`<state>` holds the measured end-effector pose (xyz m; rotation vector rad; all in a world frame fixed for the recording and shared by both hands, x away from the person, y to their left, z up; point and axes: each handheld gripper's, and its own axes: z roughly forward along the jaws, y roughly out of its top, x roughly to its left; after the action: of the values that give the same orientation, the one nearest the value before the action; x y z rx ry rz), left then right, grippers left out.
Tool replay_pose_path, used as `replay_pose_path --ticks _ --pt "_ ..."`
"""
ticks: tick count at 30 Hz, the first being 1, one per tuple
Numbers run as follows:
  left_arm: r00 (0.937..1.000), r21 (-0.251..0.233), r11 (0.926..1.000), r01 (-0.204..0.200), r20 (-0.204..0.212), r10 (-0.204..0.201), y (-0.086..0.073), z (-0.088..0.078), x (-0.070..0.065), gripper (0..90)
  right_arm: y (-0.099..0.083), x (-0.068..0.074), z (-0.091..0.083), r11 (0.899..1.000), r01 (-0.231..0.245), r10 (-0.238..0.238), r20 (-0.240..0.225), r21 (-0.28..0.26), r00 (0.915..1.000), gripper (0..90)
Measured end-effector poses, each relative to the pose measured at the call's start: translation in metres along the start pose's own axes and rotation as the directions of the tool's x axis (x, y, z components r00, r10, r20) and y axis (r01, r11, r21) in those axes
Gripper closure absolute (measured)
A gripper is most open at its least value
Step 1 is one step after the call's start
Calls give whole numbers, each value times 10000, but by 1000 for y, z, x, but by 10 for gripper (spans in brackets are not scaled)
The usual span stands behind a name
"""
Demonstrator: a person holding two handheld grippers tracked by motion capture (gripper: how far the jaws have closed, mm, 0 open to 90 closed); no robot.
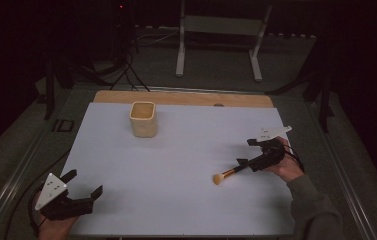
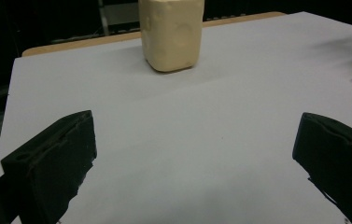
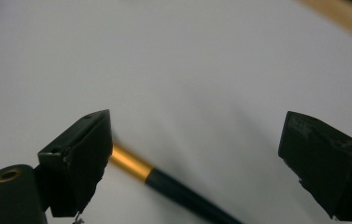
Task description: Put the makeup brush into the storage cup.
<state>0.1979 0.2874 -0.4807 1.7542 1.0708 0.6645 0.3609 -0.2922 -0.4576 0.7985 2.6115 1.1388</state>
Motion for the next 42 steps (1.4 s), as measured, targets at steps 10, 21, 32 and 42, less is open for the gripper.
replay_pose_path --ticks 10,21,32,42 --pt "10000 9 10000 -14 25 14 0 0 0 8 11 7 6 9838 987 -945 -344 1496 9949 98" --pt "10000 57 10000 -56 64 56 0 1 -1 8 15 9 17 9198 1919 -1787 -698 3424 9814 98" --pt "10000 32 10000 -55 65 54 0 0 -1 8 14 11 26 9083 2034 -1853 -844 3656 9791 98" --pt "9999 72 9999 -104 85 103 0 1 -1 8 10 16 42 8869 2207 -1987 -961 4059 9753 129"
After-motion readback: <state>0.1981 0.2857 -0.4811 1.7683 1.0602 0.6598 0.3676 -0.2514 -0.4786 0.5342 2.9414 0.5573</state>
